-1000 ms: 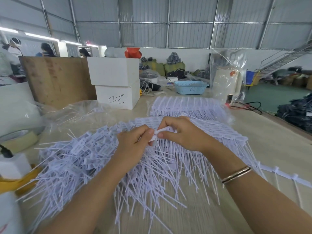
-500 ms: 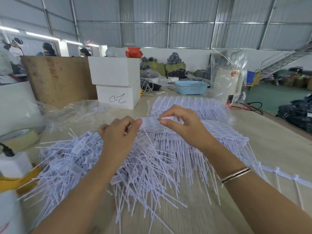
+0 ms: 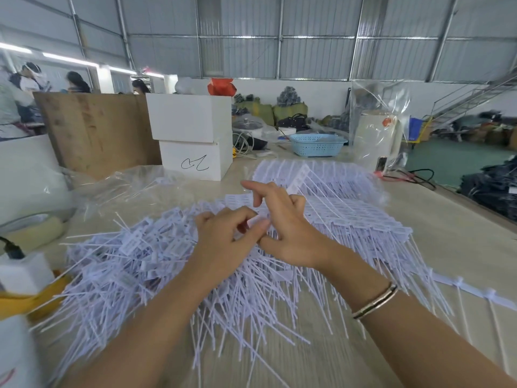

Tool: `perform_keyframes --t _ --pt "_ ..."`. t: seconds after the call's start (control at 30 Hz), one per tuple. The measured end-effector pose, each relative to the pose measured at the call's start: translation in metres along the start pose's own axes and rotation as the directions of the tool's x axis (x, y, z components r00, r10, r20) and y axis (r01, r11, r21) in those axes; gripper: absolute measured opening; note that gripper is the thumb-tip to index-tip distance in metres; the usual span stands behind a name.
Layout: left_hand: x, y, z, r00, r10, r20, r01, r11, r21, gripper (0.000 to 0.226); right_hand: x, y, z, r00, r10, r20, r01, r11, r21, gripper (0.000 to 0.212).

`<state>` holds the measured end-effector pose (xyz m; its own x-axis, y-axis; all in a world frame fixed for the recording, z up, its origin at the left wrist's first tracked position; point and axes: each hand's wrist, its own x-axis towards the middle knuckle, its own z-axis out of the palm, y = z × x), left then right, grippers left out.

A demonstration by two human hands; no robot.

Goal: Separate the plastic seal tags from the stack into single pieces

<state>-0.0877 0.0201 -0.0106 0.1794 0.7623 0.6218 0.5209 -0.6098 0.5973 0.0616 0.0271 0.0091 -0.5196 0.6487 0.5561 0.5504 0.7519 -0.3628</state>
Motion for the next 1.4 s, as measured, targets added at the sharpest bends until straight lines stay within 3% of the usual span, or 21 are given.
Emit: perform_keyframes --t 0.1,0.17,0.27,0.4,0.47,0.6,0.77,1.07,1.2,1.3,1.4 --pt "-0.001 -0.002 0.003 0.998 -0.051 0.036 0.055 0.991 -0.120 0.019 -0.001 -0.001 0.000 0.997 0.048 0.063 -0.053 0.996 0.073 0.074" --pt "0.000 -0.003 0.001 0.998 -0.062 0.022 0.065 0.986 -0.155 0.017 0.002 0.001 -0.005 0.994 0.087 0.064 -0.088 0.996 0.020 0.067" --pt "0.002 -0.003 -0.004 0.998 -0.058 -0.009 0.055 0.981 -0.184 0.023 0.007 0.006 -0.018 0.997 0.081 0.008 -0.078 0.977 -0.199 0.043" --pt "0.008 -0.004 -0.007 0.995 -0.101 0.020 0.103 0.980 -0.169 0.024 0.016 0.009 -0.035 0.991 0.128 0.048 -0.118 0.978 -0.173 0.013" --pt "0.015 -0.003 -0.007 0.996 -0.087 0.002 0.087 0.987 -0.139 0.022 0.022 0.007 -0.041 0.989 0.116 0.096 -0.100 0.983 -0.153 0.011" --pt "0.021 -0.001 -0.006 0.998 -0.023 -0.064 0.013 0.990 -0.143 0.041 0.025 0.007 -0.044 0.990 0.106 0.097 -0.094 0.988 -0.123 0.012" --pt "0.015 -0.017 -0.011 0.992 -0.108 0.069 0.125 0.934 -0.334 0.045 0.024 0.005 -0.037 0.988 0.065 0.141 -0.045 0.989 -0.143 0.013" --pt "0.011 -0.014 -0.011 0.988 -0.138 0.065 0.153 0.876 -0.458 0.043 0.017 0.004 -0.025 0.996 -0.082 -0.028 0.078 0.991 -0.108 0.013" --pt "0.016 -0.013 -0.013 0.962 -0.272 -0.006 0.224 0.805 -0.550 0.048 0.017 0.000 -0.028 0.973 -0.132 -0.189 0.120 0.990 -0.075 0.014" --pt "0.020 -0.018 -0.022 0.961 -0.217 -0.174 0.128 0.901 -0.415 0.045 0.018 0.001 -0.037 0.956 -0.135 -0.261 0.105 0.987 -0.124 0.012" --pt "0.018 -0.027 -0.023 0.953 -0.117 -0.278 0.100 0.992 -0.077 0.042 0.019 0.003 -0.040 0.959 -0.141 -0.246 0.082 0.968 -0.237 0.017"
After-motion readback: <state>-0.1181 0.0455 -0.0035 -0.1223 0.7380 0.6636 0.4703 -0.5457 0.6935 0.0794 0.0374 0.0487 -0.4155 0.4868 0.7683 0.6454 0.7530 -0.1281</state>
